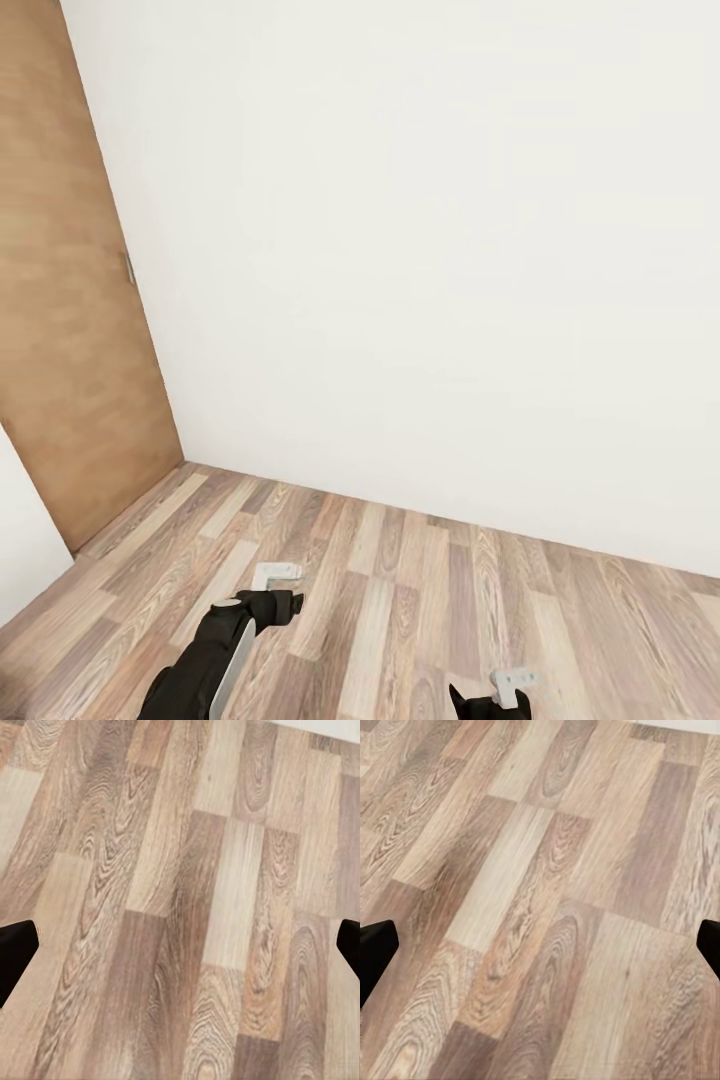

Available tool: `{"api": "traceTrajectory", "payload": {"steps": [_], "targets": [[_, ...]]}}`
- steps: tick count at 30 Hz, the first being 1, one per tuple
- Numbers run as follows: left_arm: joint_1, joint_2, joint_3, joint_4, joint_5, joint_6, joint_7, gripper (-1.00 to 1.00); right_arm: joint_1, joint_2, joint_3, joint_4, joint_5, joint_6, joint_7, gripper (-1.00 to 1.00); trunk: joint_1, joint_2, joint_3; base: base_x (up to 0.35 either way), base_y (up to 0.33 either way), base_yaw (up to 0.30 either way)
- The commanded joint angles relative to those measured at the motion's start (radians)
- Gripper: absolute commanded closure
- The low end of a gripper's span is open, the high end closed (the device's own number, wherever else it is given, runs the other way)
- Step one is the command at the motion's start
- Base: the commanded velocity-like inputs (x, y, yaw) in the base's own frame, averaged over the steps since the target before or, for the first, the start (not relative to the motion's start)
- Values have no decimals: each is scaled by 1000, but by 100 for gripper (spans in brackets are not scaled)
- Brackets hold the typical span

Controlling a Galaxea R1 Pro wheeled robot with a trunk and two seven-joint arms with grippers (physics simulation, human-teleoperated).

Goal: In the bedroom, move the book from the bed onto either nightstand, and place the two sandals side by side next to the bed.

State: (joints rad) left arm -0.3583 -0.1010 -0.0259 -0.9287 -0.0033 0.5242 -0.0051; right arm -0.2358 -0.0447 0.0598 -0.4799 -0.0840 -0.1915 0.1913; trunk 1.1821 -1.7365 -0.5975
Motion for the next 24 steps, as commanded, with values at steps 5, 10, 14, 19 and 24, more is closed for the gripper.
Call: {"api": "traceTrajectory", "payload": {"steps": [5,10,14,19,24], "targets": [[-1,-1,1,-12,1,4,-1,-100,0,-1,5,1,-9,-3,-1,-100,0,-1,-1,19,-13,246],[-1,-2,1,-34,6,2,0,-100,0,-2,4,2,-10,-3,-1,-100,0,-1,-1,2,-1,246],[0,-2,3,-28,8,1,-1,-100,0,-1,4,0,-6,-3,-1,-100,8,-15,-7,0,0,246],[1,-2,2,25,7,-19,-24,-100,0,-7,-2,-14,-5,-3,-1,-100,27,-50,-23,0,0,248],[1,-3,1,125,6,-150,-49,-100,-1,-11,-5,-59,-6,-2,-1,-100,46,-85,-39,0,0,250]]}}
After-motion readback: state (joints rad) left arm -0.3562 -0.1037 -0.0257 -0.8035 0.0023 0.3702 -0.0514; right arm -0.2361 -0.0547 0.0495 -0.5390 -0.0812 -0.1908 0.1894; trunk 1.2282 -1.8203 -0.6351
